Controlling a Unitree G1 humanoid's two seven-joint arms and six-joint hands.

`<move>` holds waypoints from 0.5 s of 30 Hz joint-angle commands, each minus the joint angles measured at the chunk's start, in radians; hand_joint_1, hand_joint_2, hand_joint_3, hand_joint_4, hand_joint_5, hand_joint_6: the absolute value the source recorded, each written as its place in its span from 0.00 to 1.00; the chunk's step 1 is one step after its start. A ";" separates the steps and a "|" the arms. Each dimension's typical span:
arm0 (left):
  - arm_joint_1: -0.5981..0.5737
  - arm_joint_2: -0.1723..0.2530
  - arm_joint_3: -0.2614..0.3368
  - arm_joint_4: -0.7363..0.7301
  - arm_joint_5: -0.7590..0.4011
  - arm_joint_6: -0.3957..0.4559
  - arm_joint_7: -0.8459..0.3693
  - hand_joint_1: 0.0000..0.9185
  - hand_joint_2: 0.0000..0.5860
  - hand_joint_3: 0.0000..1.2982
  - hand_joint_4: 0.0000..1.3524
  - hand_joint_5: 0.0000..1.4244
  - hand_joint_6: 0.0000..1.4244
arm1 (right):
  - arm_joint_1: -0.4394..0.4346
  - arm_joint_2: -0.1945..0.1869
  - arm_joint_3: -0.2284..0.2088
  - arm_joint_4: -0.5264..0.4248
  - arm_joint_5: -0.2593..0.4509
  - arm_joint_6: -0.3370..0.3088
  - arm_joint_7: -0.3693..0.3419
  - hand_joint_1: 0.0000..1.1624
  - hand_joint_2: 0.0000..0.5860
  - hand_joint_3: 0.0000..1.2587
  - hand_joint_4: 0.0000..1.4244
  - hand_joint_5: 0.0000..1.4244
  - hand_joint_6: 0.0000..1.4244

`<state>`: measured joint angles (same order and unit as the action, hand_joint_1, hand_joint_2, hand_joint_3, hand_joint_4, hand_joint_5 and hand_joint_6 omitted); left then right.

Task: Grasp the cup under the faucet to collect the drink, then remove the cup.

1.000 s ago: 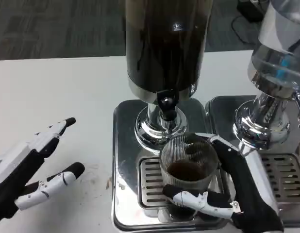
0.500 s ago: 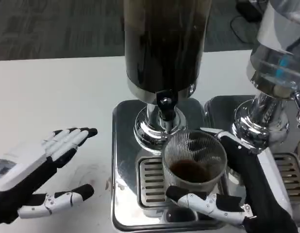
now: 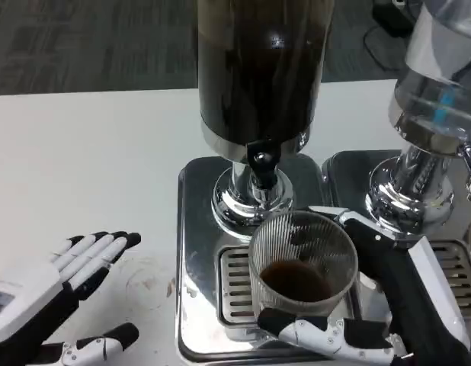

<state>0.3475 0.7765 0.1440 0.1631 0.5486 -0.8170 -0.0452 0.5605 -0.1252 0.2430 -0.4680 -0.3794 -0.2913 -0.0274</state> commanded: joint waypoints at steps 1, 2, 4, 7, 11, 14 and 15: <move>0.043 -0.012 0.021 -0.060 -0.014 0.055 -0.003 0.00 0.42 0.00 0.00 0.00 0.00 | -0.003 -0.010 -0.011 -0.046 0.050 -0.017 0.020 0.87 0.17 0.47 0.47 0.64 0.92; 0.046 -0.015 0.019 -0.064 -0.019 0.065 -0.004 0.00 0.42 0.00 0.00 0.00 0.00 | -0.004 -0.016 -0.016 -0.047 0.048 -0.022 0.022 0.87 0.17 0.47 0.47 0.64 0.92; 0.055 -0.029 0.013 -0.080 -0.020 0.090 -0.006 0.00 0.42 0.00 0.00 0.00 0.00 | -0.001 -0.018 -0.027 -0.051 0.062 -0.025 0.027 0.86 0.18 0.47 0.47 0.64 0.92; 0.075 -0.045 0.013 -0.135 -0.007 0.130 -0.007 0.00 0.42 0.00 0.00 0.00 0.00 | 0.002 -0.029 -0.047 -0.059 0.083 -0.034 0.034 0.86 0.18 0.47 0.48 0.64 0.92; 0.101 -0.059 0.017 -0.189 0.000 0.175 -0.008 0.00 0.42 0.00 0.00 0.00 0.00 | 0.006 -0.035 -0.056 -0.075 0.115 -0.018 0.053 0.86 0.18 0.47 0.48 0.64 0.92; 0.116 -0.067 0.018 -0.215 0.002 0.199 -0.004 0.00 0.42 0.00 0.00 0.00 0.00 | 0.014 -0.040 -0.067 -0.086 0.117 -0.021 0.057 0.86 0.18 0.47 0.48 0.64 0.92; 0.119 -0.068 0.017 -0.221 0.004 0.204 -0.003 0.00 0.42 0.00 0.00 0.00 0.00 | 0.015 -0.040 -0.070 -0.087 0.118 -0.022 0.058 0.86 0.18 0.47 0.48 0.64 0.92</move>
<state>0.4506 0.7204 0.1530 -0.0342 0.5491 -0.6311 -0.0454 0.5717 -0.1672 0.1853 -0.5211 -0.2852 -0.2914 0.0327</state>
